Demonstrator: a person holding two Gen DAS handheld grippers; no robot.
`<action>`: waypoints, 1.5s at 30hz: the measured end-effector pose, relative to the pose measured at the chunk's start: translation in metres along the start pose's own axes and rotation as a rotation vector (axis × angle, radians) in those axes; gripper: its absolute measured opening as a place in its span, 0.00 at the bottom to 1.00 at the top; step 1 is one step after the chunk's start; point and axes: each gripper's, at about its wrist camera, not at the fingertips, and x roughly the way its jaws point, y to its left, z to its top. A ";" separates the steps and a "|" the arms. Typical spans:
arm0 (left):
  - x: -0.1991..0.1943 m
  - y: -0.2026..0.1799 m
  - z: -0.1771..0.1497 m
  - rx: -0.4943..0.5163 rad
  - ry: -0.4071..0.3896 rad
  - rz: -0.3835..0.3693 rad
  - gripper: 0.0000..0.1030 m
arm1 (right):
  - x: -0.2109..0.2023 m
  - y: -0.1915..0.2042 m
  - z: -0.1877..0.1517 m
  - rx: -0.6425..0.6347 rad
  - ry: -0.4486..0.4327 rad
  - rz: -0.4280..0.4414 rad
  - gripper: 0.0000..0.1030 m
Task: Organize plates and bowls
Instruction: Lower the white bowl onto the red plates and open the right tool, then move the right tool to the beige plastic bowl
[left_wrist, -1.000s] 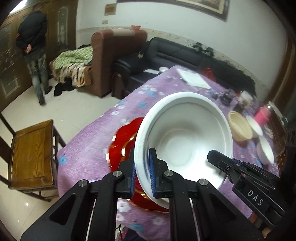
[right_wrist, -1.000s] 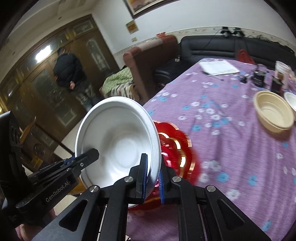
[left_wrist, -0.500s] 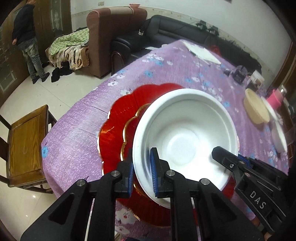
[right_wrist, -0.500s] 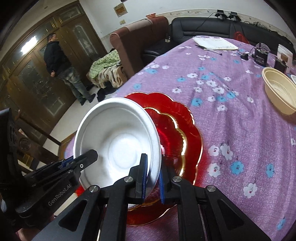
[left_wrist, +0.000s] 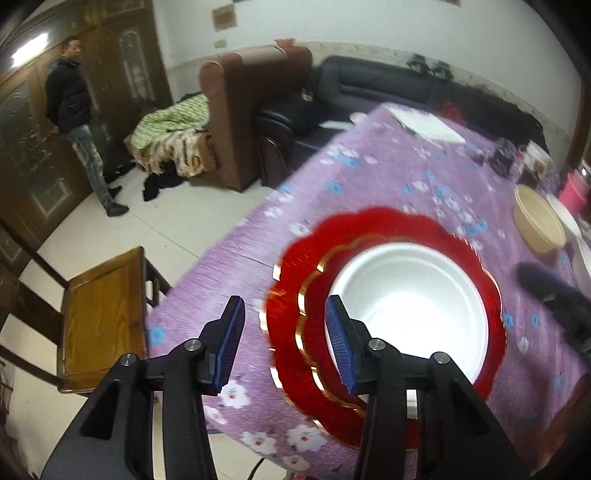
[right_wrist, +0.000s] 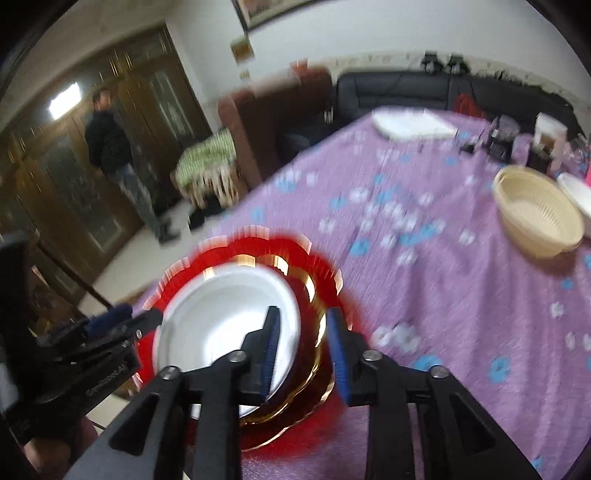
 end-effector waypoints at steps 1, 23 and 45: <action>-0.007 0.003 0.002 -0.021 -0.020 0.000 0.42 | -0.015 -0.009 0.002 0.017 -0.059 0.002 0.45; -0.049 -0.275 0.000 0.381 0.164 -0.507 0.68 | -0.169 -0.292 -0.081 0.507 -0.289 -0.309 0.69; 0.049 -0.270 0.103 0.012 0.222 -0.248 0.68 | -0.092 -0.351 0.052 0.722 -0.151 0.286 0.75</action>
